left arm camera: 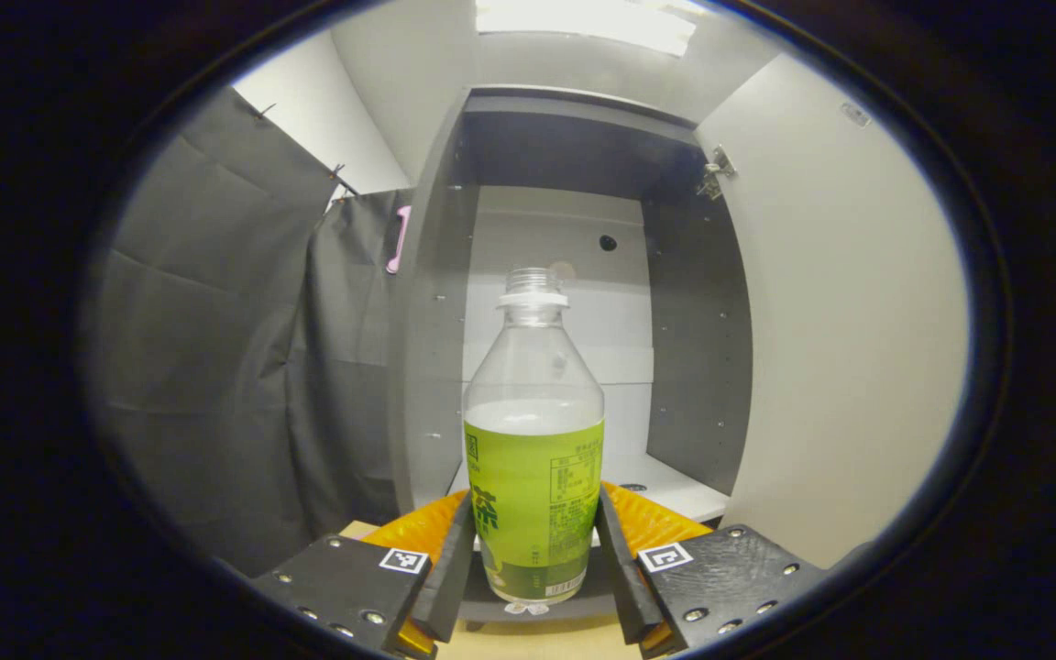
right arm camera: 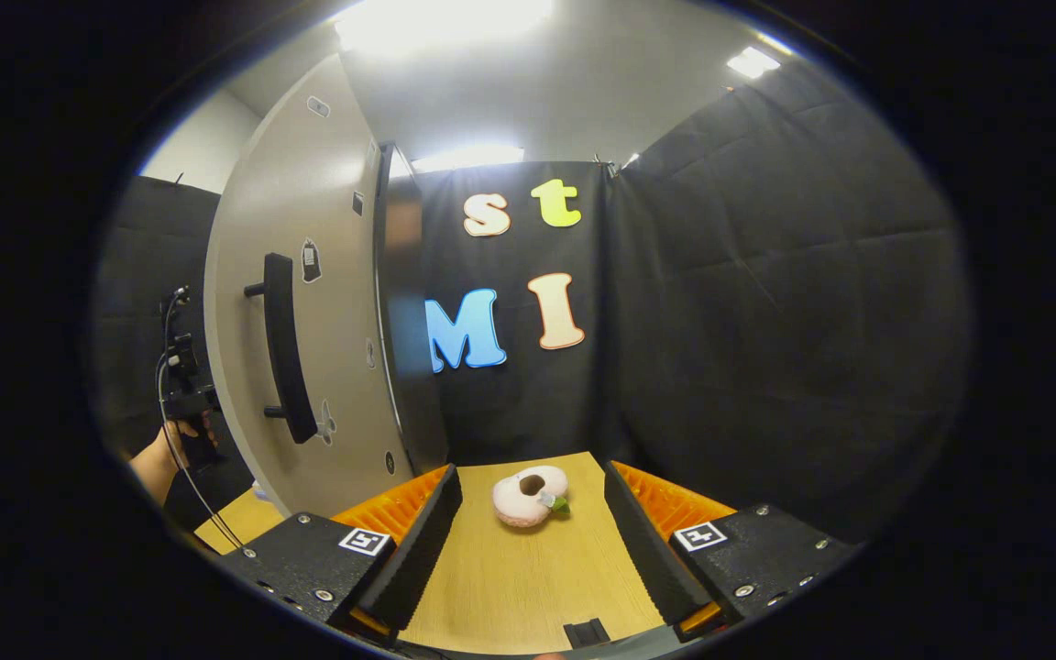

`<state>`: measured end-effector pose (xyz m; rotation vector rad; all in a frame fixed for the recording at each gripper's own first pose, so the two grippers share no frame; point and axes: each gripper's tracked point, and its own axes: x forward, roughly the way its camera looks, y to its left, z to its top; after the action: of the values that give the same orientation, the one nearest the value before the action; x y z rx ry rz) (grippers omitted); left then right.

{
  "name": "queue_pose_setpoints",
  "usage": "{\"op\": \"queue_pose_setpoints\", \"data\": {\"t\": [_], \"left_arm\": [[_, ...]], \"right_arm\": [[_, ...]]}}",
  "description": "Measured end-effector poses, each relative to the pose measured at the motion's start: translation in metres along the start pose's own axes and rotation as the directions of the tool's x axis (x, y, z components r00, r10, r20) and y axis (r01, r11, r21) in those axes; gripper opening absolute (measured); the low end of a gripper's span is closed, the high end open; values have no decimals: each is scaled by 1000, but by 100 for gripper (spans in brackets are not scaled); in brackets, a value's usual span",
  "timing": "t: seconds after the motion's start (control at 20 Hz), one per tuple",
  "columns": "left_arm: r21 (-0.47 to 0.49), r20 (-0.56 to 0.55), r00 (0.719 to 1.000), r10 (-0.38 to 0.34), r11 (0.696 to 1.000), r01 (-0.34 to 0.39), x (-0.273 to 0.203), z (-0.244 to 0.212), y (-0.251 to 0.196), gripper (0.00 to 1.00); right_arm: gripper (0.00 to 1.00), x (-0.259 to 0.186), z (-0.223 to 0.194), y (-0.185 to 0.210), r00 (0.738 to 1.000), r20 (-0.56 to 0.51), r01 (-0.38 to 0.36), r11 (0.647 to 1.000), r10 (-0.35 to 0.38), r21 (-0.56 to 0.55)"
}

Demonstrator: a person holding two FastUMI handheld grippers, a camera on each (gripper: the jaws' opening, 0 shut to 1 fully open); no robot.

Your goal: Open the cabinet door with the right hand, grasp the bottle in the cabinet with the left hand and place it on the coaster, then close the cabinet door with the right hand.

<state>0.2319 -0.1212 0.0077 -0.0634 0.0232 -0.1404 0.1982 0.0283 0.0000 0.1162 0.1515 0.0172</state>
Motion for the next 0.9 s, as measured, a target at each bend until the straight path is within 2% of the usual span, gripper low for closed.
{"op": "queue_pose_setpoints", "data": {"t": [0.1, 0.15, 0.2, 0.4, 0.65, 0.7, 0.75, 0.8, 0.85, 0.9], "left_arm": [[7, 5, 1000, 16, 1000, -16, -17, 0, 9, 72], [8, 5, 1000, 19, 1000, -19, -25, -2, 13, 63], [3, 7, 1000, 20, 1000, -20, -34, -4, 17, 72], [-1, 13, 1000, 10, 1000, -10, -67, -15, 28, 72], [10, 2, 999, -39, 999, 39, -109, -46, 30, 72], [0, -2, 999, -51, 999, 51, -116, -53, 30, 68], [-7, -6, 998, -58, 998, 58, -125, -60, 30, 68], [-11, -9, 998, -60, 998, 60, -132, -66, 32, 72], [-14, -15, 998, -63, 998, 63, -138, -73, 33, 68], [-18, -22, 998, -65, 998, 65, -144, -81, 35, 68]], "right_arm": [[96, 0, 1, 3, 1000, 9, -6, 1000, 6, 2], [96, -1, 0, 5, 1000, 12, -9, 1000, 9, 4], [96, -2, 0, 7, 1000, 16, -9, 1000, 9, 7], [96, -6, -5, 14, 1000, 22, 2, 1000, -3, 23], [96, -21, -9, 23, 999, 27, 38, 996, -40, 78], [96, -26, -10, 24, 999, 26, 43, 995, -46, 95], [93, -29, -11, 26, 998, 24, 50, 993, -52, 107], [96, -33, -13, 25, 998, 19, 59, 992, -62, 114], [96, -37, -14, 24, 997, 15, 71, 991, -73, 114], [92, -42, -15, 22, 996, 12, 84, 990, -86, 109]]}}
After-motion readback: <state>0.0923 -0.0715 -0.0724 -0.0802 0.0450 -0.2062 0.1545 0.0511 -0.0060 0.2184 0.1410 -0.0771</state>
